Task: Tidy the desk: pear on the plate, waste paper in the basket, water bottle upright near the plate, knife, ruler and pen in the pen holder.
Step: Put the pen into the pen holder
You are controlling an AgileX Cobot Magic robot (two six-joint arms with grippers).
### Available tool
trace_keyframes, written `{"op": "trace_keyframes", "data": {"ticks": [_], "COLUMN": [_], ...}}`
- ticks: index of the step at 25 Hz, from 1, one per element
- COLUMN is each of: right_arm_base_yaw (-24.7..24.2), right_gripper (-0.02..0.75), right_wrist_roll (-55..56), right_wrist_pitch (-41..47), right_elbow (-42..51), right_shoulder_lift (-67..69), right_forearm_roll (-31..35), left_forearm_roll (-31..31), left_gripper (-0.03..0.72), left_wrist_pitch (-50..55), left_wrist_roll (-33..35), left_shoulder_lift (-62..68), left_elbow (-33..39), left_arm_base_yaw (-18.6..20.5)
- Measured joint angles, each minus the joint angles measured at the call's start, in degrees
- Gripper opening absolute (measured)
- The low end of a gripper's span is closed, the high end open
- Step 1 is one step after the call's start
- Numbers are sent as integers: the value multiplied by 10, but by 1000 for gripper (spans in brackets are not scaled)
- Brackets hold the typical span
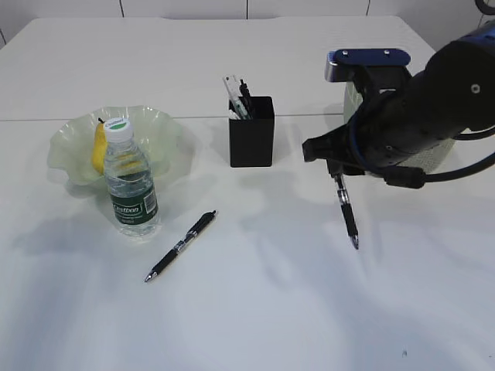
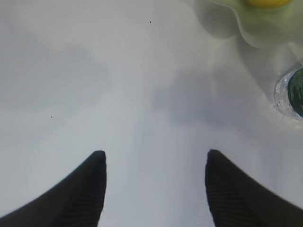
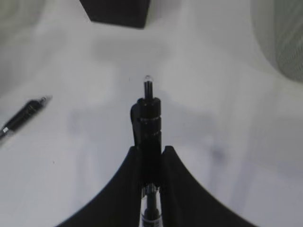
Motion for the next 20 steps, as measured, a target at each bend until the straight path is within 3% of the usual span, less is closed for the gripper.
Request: {"op": "trace_keyframes", "data": {"ticks": [13,20], "right_arm_base_yaw": [-4,-5], "right_gripper": [52,52], "right_wrist_roll": [-5,-13], "right_wrist_pitch": [-373,-410], "right_elbow": [0,-49], "right_shoulder_lift": [41,95], "right_forearm_roll": [-51,-57], "left_forearm_roll": [-1,-1], "left_gripper": [457,457], "left_wrist_pitch": [2,11], "left_wrist_roll": [0,0], "left_shoulder_lift": [0,0], "left_elbow": [0,0], "left_arm_base_yaw": [0,0]}}
